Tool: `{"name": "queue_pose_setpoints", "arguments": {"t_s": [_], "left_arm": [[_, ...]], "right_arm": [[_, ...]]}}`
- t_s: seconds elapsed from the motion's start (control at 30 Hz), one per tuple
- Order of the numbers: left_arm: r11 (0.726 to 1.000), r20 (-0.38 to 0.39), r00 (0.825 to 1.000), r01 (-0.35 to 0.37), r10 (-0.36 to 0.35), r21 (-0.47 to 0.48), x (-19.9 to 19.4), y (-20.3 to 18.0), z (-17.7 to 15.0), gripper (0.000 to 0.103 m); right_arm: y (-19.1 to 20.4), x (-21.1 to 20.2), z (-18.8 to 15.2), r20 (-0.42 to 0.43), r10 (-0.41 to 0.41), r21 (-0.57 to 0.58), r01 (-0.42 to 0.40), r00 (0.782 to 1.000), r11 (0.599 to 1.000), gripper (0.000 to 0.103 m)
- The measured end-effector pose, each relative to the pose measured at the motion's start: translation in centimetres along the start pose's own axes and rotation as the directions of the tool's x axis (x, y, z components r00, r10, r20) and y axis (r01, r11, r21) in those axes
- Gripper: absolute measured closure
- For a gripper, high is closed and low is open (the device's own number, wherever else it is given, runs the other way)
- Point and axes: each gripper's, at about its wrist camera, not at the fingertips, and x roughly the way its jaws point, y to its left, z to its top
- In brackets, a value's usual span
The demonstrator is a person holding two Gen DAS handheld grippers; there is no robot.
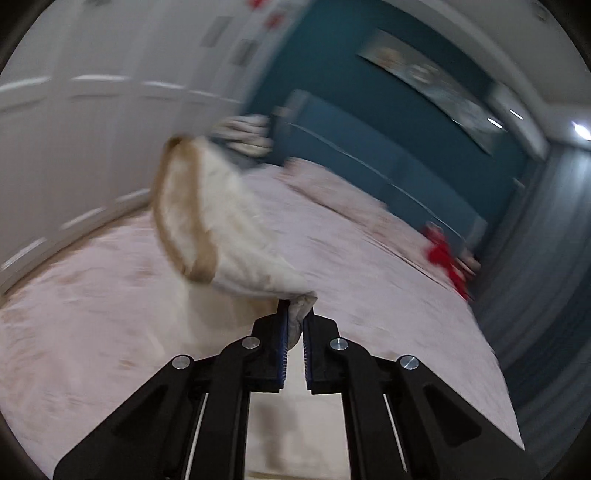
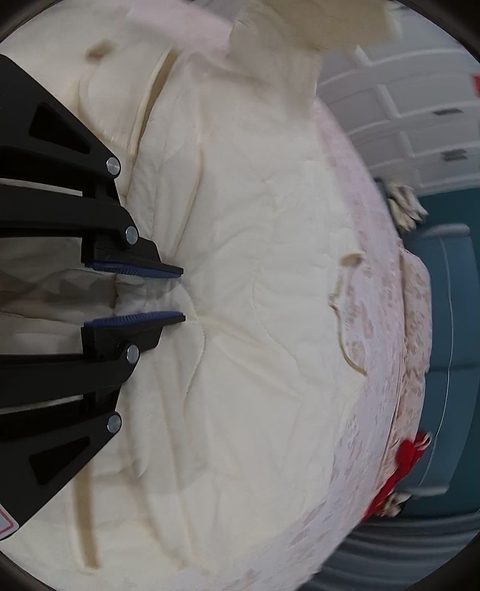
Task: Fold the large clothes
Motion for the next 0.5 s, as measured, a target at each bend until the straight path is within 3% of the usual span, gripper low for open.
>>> {"name": "queue_pose_setpoints", "arguments": {"t_s": [0.07, 0.13, 0.17, 0.2, 0.27, 0.37, 0.5], "left_arm": [[0.992, -0.084, 0.991, 0.107, -0.101, 0.069, 1.5, -6.5, -3.0, 0.093], [0.98, -0.162, 0.975, 0.171, -0.153, 0.104, 3.0, -11.3, -7.1, 0.076], [0.975, -0.206, 0.962, 0.2, -0.178, 0.092, 3.9, -13.1, -9.9, 0.045], [0.976, -0.23, 0.955, 0.207, -0.188, 0.06, 4.6, -14.1, -12.6, 0.023], [0.98, -0.253, 0.948, 0.2, -0.194, -0.003, 5.3, -14.2, -16.3, 0.023], [0.982, -0.349, 0.919, 0.15, -0.181, -0.112, 6.6, -12.0, -20.7, 0.023], [0.959, -0.339, 0.935, 0.006, -0.106, -0.282, 6.8, -4.1, -19.4, 0.023]], "right_arm": [[-1.4, -3.5, -0.6, 0.058, 0.042, 0.089, -0.047, 0.997, 0.995, 0.059], [-2.8, -6.6, -1.8, 0.089, 0.043, 0.11, -0.052, 0.995, 0.993, 0.048], [-3.5, -7.8, -2.3, 0.092, 0.034, 0.107, -0.043, 0.995, 0.993, 0.046], [-4.4, -9.1, -3.0, 0.09, 0.019, 0.105, -0.028, 0.996, 0.994, 0.043], [-6.0, -10.8, -4.3, 0.074, -0.007, 0.104, -0.001, 0.997, 0.995, 0.042], [-8.7, -12.4, -5.5, 0.052, -0.012, 0.134, 0.005, 0.999, 0.991, 0.041], [-11.8, -12.3, -4.6, 0.054, 0.004, 0.257, -0.017, 0.999, 0.966, 0.04]]}}
